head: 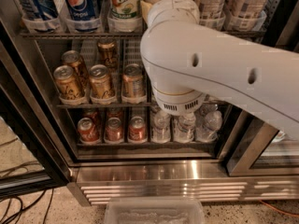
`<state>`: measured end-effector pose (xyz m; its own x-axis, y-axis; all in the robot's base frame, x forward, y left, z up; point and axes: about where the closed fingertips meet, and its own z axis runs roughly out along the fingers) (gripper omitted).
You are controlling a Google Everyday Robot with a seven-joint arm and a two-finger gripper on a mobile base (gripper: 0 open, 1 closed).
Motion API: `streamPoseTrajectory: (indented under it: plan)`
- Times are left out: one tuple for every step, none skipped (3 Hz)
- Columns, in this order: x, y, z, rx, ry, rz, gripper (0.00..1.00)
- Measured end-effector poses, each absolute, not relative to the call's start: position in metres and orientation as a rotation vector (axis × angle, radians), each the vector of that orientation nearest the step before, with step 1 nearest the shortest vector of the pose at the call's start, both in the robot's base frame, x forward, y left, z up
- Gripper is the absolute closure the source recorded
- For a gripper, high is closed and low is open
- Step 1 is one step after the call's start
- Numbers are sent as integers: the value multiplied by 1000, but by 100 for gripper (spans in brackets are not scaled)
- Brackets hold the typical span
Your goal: Pick 7up can from top shelf of fridge
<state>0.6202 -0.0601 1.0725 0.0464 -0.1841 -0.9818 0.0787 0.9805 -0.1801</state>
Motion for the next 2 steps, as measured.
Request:
streamPoseTrajectory:
  plan:
    - [621, -74, 1097, -90, 1441, -209, 100]
    - [618, -89, 1122, -93, 1363, -211, 100]
